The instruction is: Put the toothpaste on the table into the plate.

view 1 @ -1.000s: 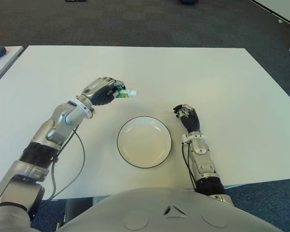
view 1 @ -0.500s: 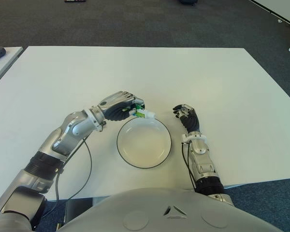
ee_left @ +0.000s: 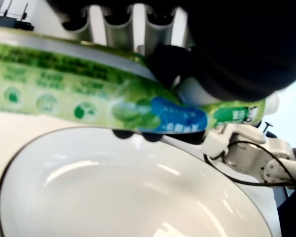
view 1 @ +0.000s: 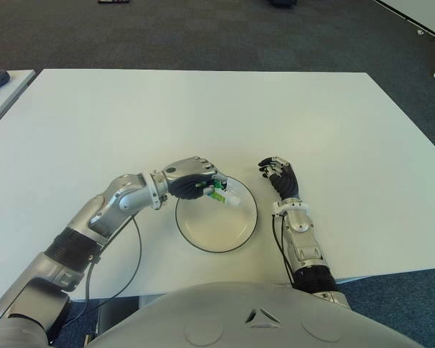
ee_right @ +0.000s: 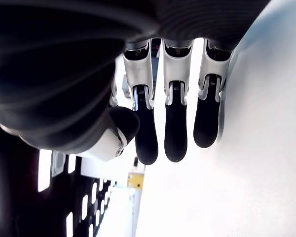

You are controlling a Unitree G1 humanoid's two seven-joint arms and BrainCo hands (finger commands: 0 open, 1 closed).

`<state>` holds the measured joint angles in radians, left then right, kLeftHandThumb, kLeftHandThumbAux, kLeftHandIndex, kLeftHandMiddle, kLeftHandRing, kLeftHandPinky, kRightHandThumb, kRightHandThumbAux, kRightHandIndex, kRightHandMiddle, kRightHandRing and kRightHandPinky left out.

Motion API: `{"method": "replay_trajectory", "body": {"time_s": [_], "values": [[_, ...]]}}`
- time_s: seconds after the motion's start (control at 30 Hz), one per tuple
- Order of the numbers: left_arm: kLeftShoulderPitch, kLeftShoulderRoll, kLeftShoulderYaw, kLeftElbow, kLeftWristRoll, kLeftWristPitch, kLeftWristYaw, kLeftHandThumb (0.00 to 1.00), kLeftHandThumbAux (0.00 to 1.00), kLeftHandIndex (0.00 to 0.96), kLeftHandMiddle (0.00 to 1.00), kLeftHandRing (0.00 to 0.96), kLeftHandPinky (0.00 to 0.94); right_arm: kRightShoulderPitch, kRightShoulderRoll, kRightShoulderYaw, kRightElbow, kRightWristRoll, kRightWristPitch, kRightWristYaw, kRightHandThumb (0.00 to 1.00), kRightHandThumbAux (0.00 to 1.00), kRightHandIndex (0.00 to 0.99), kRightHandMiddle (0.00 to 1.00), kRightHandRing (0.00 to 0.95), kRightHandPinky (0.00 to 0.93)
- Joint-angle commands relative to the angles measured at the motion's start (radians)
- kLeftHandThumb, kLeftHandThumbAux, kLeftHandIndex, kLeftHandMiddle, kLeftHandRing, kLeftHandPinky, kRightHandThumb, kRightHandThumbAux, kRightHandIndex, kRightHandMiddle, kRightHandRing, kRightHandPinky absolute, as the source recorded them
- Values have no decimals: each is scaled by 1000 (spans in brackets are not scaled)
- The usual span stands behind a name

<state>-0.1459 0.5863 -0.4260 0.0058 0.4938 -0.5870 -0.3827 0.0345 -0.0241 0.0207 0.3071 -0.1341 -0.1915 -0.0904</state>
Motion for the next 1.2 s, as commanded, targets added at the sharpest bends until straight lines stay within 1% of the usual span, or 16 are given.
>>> {"method": "replay_trajectory", "body": {"time_s": [0.03,0.13,0.33,0.63,0.7,0.73,0.8,0.83,0.87,0.9,1.0,1.03,1.07,1.13,1.17,1.2], "values": [[-18,-16,-40,59,50,-32,-6,846,667,429,591,848,842,2,-3,-1,13,4,-3,1,714,733,421,448,425,429],[-13,-22,-49,79,65,-47,4,845,668,428,591,843,836,1,-3,-2,13,5,-1,1,714,734,421,446,422,425],[20,-43,-75,152,127,-89,68,845,669,425,596,839,846,4,0,-3,6,4,11,-3,714,734,421,445,414,413],[14,-56,-77,190,170,-125,121,846,669,425,610,848,861,8,-1,-1,-2,3,14,-1,715,733,422,444,414,418],[9,-55,-79,198,196,-148,153,845,668,437,552,853,863,7,-1,-1,-2,3,15,-1,715,733,421,443,413,417],[1,-53,-84,207,226,-171,184,845,667,442,529,855,865,8,-1,-1,-4,3,14,-1,715,734,421,442,413,417],[-14,-50,-92,221,266,-205,223,844,666,445,510,855,864,9,-1,-1,-5,4,12,0,715,734,422,442,413,419],[-20,-49,-95,228,279,-217,234,841,668,432,540,828,831,9,-1,-1,-5,4,10,1,715,733,422,443,414,422],[-23,-50,-98,235,285,-224,241,840,669,428,550,819,819,9,-1,-1,-4,4,9,1,715,733,422,443,415,423],[-26,-50,-99,243,290,-230,247,838,670,420,564,793,785,8,-1,-1,-2,4,8,0,715,733,422,444,416,425],[-33,-49,-106,266,293,-248,255,834,672,408,577,739,707,6,0,-1,3,5,1,0,715,733,422,446,419,428],[-36,-49,-108,271,292,-253,256,782,686,415,621,719,678,6,0,-1,3,6,0,0,714,733,422,446,419,427],[-39,-48,-109,275,292,-256,255,763,690,417,638,712,667,7,0,-1,3,6,-1,0,714,733,422,446,419,427],[-42,-48,-109,277,293,-254,253,717,703,421,632,654,608,7,0,-1,3,6,-3,1,714,733,422,446,419,425],[-42,-47,-107,271,299,-245,251,617,682,400,586,599,560,8,0,-1,2,6,-2,1,714,733,422,445,419,424],[-42,-46,-105,266,303,-238,249,443,654,302,444,448,424,8,0,0,2,5,-2,1,713,733,422,445,419,426]]}}
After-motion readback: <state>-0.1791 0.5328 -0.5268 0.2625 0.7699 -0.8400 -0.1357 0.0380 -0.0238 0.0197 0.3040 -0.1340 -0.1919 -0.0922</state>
